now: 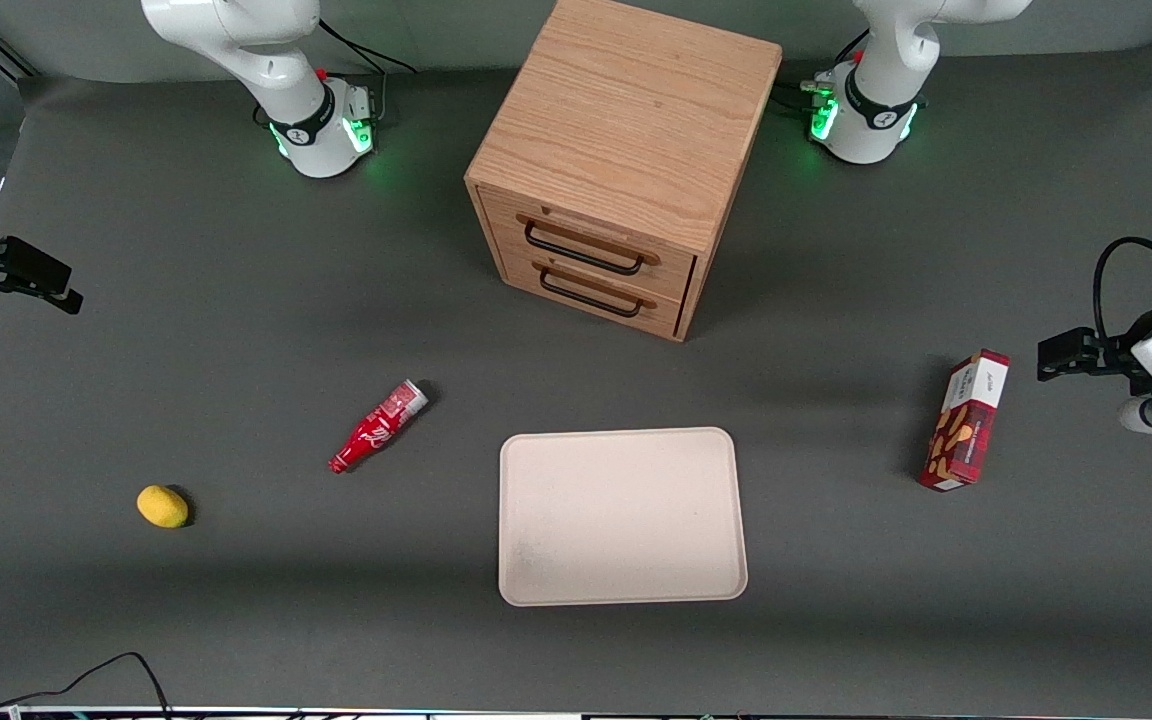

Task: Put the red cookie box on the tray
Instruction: 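Lower the open left gripper around the upright red shortbread box, then close the left gripper on the box and lift it off the table, then carry the box with the left gripper over the cream tray and lower it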

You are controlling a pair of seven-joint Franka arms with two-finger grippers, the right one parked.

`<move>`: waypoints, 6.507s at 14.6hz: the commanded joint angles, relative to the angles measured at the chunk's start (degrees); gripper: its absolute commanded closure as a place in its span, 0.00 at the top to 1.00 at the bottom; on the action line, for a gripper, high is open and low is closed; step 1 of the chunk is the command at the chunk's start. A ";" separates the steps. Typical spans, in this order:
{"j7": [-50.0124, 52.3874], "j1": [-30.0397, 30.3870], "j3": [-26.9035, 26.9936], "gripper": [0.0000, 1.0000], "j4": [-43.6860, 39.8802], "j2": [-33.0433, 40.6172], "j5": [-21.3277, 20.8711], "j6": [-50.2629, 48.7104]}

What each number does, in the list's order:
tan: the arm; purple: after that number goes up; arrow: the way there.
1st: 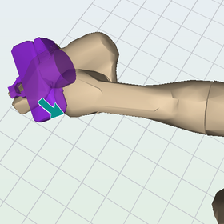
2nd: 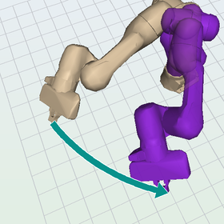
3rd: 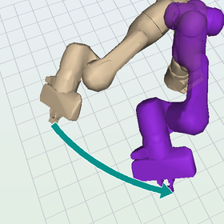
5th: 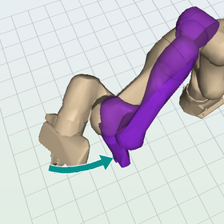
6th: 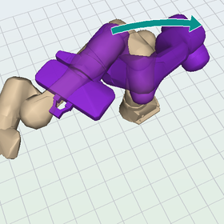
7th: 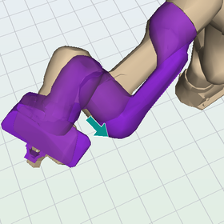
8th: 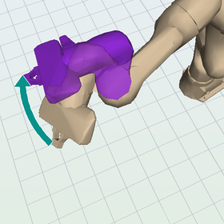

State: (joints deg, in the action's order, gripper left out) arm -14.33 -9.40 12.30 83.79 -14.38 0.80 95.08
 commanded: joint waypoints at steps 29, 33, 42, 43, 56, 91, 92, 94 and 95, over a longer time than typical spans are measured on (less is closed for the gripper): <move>-22.40 -0.01 3.87 1.00 31.52 -10.41 11.15 45.10; -22.58 -0.01 3.44 1.00 32.40 -11.20 11.50 47.48; -22.67 -0.01 3.35 0.00 33.37 -10.94 11.59 48.27; -22.59 -0.01 3.35 0.00 33.37 -10.94 11.59 48.36; -18.47 -1.24 3.79 0.00 19.43 -2.94 4.76 21.51; 36.21 -16.70 -13.00 0.00 -34.39 -42.39 -6.07 18.56; 36.48 -16.79 -13.00 0.00 -34.39 -43.10 -6.16 19.35; 37.44 -16.79 -13.00 0.01 -34.13 -44.42 -6.86 20.93; 37.53 -16.79 -13.00 0.03 -34.04 -45.12 -7.48 22.07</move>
State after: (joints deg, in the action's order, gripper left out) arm 21.26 -25.41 -1.70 52.09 -57.47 -4.86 115.93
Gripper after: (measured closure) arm 0.696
